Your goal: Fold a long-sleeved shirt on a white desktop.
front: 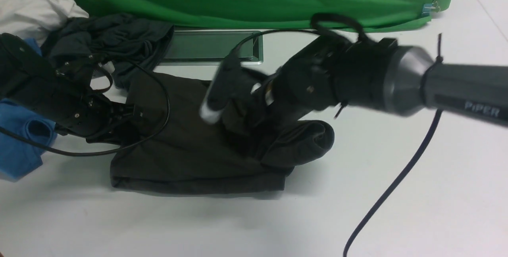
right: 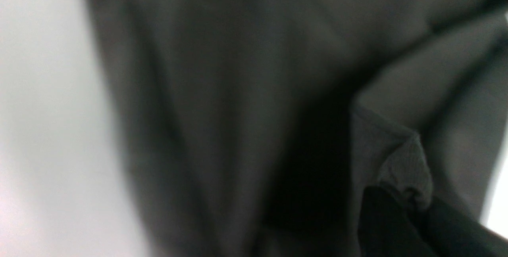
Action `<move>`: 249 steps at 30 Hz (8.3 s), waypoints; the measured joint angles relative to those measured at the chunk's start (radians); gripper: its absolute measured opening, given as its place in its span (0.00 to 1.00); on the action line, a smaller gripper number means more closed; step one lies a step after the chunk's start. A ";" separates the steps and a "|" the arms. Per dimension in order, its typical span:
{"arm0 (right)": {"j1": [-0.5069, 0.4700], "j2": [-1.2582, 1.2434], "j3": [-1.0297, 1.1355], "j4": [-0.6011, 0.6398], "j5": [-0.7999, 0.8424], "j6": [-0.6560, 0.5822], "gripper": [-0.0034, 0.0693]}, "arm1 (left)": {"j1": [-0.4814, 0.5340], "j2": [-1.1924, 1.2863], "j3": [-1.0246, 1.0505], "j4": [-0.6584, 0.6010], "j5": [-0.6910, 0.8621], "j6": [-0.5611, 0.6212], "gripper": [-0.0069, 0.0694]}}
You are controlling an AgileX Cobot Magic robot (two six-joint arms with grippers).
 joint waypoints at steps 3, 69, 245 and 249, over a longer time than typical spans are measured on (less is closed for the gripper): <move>-0.090 0.001 0.000 0.000 -0.056 0.029 0.09 | 0.000 0.000 0.000 0.000 0.000 0.000 0.18; -0.120 -0.197 0.045 0.303 0.006 -0.025 0.10 | 0.000 -0.203 -0.009 0.056 0.079 -0.128 0.94; -0.357 -1.810 0.966 0.124 -0.097 0.373 0.16 | -0.155 -1.518 0.316 0.136 0.489 -0.277 0.11; -0.357 -1.810 0.966 0.124 -0.099 0.373 0.17 | -0.155 -1.519 0.317 0.140 0.422 -0.254 0.11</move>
